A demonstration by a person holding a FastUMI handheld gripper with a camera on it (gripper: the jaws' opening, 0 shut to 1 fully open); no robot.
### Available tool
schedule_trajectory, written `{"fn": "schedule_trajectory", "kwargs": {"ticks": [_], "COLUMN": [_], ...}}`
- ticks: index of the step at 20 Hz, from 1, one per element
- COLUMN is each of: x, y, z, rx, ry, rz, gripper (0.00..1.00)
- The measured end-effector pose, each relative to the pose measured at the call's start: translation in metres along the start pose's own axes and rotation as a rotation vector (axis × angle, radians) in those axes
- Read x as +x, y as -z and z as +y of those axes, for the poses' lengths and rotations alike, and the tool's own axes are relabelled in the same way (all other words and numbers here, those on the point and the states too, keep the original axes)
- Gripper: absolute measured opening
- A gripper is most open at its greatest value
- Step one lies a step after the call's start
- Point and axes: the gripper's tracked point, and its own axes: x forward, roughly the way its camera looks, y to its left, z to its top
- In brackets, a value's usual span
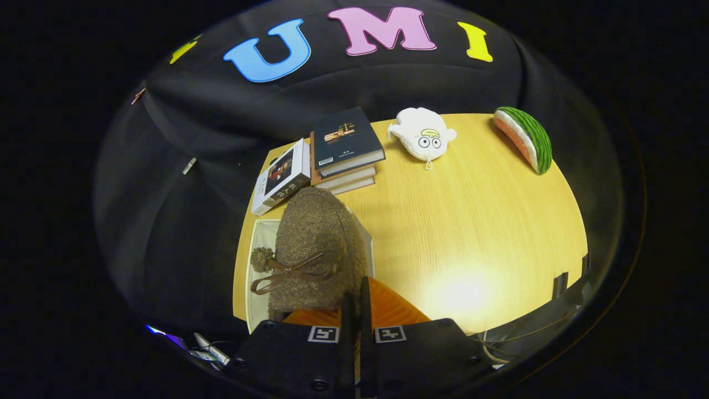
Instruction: Open the storage box then place both shoes into the box .Put the left shoe in first, then the right shoe, with the right side of both shoes facing outward in a uniform manner.
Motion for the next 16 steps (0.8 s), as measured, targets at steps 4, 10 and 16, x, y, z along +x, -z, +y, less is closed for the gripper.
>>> {"fn": "schedule_trajectory", "kwargs": {"ticks": [4, 10, 16], "x": [0.02, 0.037, 0.036], "y": [0.015, 0.027, 0.025], "z": [0.011, 0.019, 0.02], "rx": [-0.025, -0.051, -0.034], "ry": [0.014, 0.026, -0.003], "rz": [0.036, 0.066, 0.043], "gripper": [0.11, 0.11, 0.44]}}
